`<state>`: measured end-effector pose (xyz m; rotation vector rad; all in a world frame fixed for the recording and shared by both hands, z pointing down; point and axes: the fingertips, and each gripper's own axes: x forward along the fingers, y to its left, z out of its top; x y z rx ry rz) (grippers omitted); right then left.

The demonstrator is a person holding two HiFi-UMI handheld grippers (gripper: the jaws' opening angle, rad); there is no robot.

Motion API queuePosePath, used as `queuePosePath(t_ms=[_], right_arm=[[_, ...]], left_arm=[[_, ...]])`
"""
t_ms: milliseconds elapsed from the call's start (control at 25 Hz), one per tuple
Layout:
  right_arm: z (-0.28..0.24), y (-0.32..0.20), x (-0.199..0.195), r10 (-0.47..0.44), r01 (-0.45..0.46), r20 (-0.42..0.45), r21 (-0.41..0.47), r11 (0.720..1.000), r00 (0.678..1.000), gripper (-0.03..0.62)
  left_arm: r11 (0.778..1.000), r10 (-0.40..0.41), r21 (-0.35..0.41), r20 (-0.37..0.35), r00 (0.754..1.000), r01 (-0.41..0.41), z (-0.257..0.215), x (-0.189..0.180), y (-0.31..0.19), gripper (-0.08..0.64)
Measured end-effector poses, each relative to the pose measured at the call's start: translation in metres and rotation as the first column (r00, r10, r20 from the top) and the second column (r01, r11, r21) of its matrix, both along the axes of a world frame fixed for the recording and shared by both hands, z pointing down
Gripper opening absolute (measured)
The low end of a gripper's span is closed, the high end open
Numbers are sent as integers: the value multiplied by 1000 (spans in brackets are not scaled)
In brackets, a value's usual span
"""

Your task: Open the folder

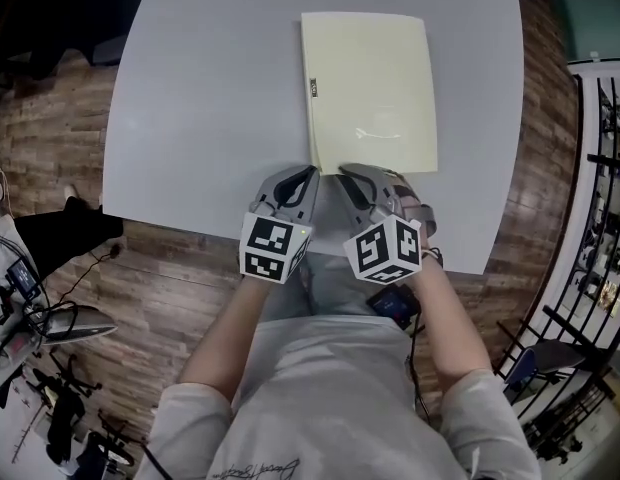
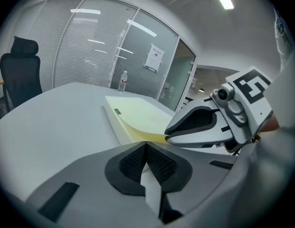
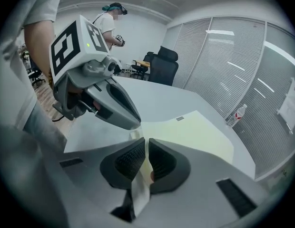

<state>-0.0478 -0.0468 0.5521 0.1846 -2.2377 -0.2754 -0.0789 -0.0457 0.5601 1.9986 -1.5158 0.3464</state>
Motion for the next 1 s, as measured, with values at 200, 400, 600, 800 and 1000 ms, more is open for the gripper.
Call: queuePosePath(t_ms=[200,400,600,800,1000], right_arm=[[-4,0,0,12,-12,17,2,1000,1000,34],[-12,-2,-1,27,-28,36,20,999,999,29],[-28,-8,1,108,-109,106,5,994,988,25],[-39,-14,2,159,-160,144,-4,987,977,24],[-58,-19,7,204,-208,195,-1,978,959,23]], left_arm=[[1000,22,2,20,1000,-22,6,9,-14,9],[999,43,24,71,997,-44,3,11,-17,9],[999,41,12,63,997,-42,6,11,-15,9],[998,55,2,129,990,-55,7,11,-15,9],[998,55,-6,140,989,-54,7,9,-16,9]])
